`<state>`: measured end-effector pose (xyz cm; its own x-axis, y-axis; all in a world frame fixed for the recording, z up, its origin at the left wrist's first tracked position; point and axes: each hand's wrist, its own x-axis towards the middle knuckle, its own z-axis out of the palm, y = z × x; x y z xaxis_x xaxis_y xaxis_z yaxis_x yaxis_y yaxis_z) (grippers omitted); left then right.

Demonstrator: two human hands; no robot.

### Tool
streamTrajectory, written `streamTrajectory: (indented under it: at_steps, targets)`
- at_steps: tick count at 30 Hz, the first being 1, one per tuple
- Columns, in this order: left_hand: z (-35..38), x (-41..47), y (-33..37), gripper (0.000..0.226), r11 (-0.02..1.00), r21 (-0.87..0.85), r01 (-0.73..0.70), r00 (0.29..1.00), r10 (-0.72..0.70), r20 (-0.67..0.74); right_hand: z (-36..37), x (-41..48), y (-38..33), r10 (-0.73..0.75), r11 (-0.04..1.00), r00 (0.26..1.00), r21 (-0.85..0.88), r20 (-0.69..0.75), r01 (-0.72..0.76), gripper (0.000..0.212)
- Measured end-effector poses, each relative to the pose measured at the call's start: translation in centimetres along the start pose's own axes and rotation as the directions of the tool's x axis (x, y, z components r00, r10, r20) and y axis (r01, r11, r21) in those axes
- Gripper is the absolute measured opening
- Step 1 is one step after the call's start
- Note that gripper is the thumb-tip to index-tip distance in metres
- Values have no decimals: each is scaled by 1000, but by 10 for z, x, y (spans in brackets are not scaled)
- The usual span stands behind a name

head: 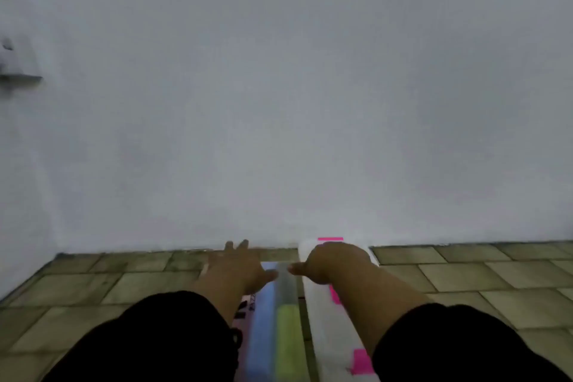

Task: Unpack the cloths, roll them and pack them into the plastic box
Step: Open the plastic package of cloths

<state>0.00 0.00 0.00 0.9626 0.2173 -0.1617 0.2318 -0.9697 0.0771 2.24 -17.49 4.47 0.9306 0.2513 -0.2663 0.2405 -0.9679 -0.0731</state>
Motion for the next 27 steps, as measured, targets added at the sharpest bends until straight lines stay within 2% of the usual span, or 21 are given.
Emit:
streamTrajectory:
  at_steps: [1,5,10,14,17,21,27]
  targets:
    - [15,1,-1,89,1000,13,-16,1000,15,23,9,0,-3,18,1000,1000,-10,16,-18,79]
    - [83,4,-5,91,999,-24,-30,997,32,75,41,13,-5,70,997,995,35,-75,-68,69]
    - [124,2,-16,95,997,-77,24,1000,-24,-7,45,36,31,-183,983,977,-40,-108,180,67]
    - [127,-1,-15,96,992,-100,76,997,-73,33,35,66,77,-356,916,924,145,-139,375,65]
    - [131,-1,-14,94,988,-103,117,993,-114,35,33,93,85,-474,873,858,20,-199,487,64]
    - [133,0,-11,89,983,-85,163,985,-158,62,30,126,83,-531,847,805,-128,-264,517,72]
    - [127,-3,-10,85,987,-80,137,984,-127,125,40,144,84,-548,831,759,-123,-352,543,80]
